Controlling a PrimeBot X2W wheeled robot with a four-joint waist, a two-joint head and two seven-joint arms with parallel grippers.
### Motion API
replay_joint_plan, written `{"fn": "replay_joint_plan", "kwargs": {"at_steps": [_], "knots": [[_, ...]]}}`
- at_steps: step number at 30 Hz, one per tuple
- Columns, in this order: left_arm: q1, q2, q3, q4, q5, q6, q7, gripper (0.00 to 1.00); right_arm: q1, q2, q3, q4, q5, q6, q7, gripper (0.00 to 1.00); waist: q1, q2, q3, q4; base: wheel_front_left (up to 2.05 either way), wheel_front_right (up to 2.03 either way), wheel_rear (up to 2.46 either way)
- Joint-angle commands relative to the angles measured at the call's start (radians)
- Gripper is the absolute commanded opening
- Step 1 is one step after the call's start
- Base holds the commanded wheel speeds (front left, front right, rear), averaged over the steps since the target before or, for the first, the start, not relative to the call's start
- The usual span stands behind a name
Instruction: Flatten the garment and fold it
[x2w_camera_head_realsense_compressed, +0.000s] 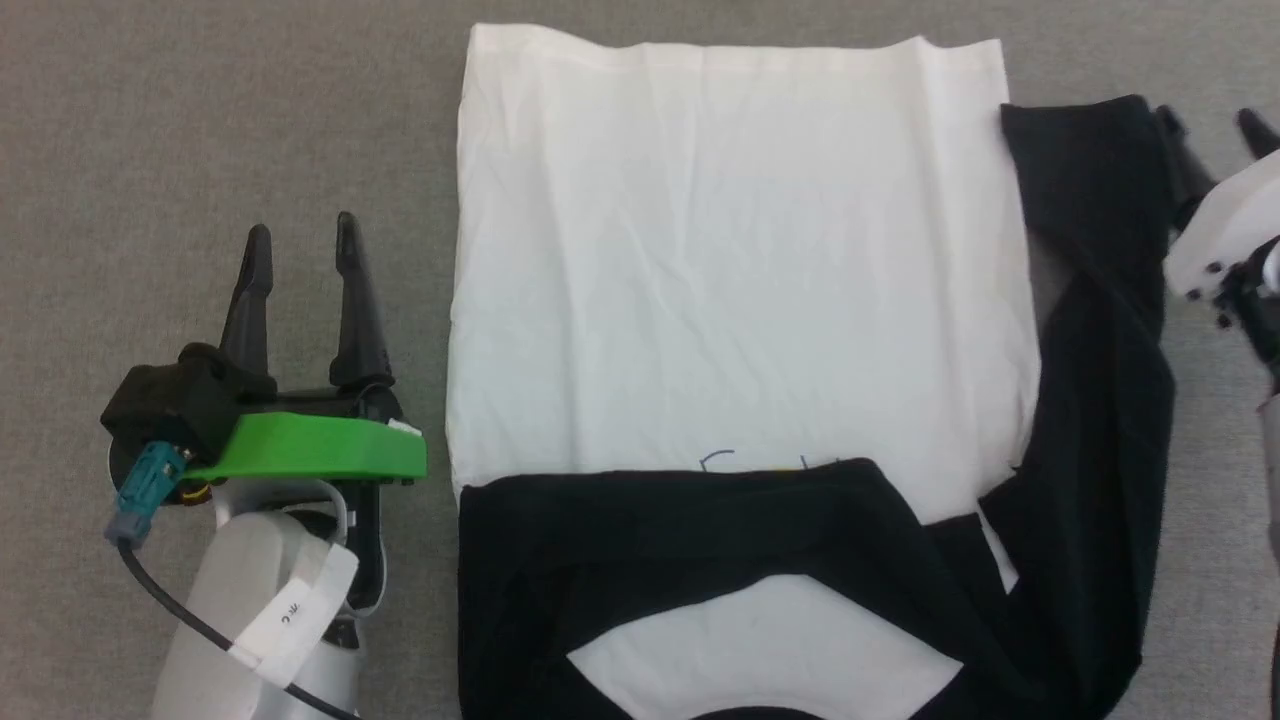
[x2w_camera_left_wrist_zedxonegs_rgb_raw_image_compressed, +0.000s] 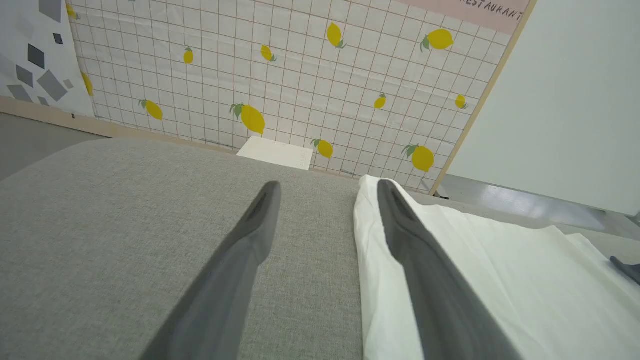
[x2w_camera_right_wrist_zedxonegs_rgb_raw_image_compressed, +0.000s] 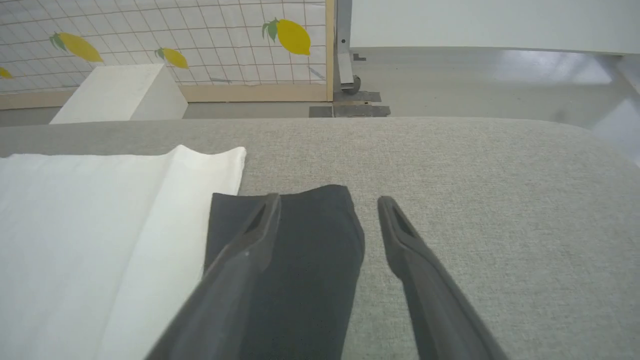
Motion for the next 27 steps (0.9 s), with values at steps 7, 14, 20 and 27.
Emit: {"fn": "replay_joint_plan", "kwargs": {"at_steps": [7,14,20,27], "knots": [[-0.026,-0.058,0.055,-0.006,0.059,-0.067,-0.004,1.00,-0.144,-0.041,-0.084,0.183,-0.078,-0.002,0.060,1.00,0.0000,0.0076,0.107,0.083,0.00,0.00,0.00],[-0.026,-0.091,0.090,-0.012,0.094,-0.097,-0.004,1.00,-0.193,-0.057,-0.064,0.297,-0.111,-0.002,0.264,0.44,0.0000,0.0076,0.121,0.097,0.00,0.00,0.00],[-0.014,-0.105,0.113,-0.005,0.107,-0.114,-0.004,1.00,-0.172,-0.069,-0.058,0.273,-0.136,-0.002,0.333,0.00,0.0000,0.0076,0.098,0.088,0.00,0.00,0.00],[0.010,-0.113,0.135,0.036,0.115,-0.134,-0.005,1.00,-0.087,-0.069,-0.080,0.145,-0.099,-0.002,0.197,0.00,0.0000,0.0076,0.017,0.058,0.00,0.00,0.00]]}}
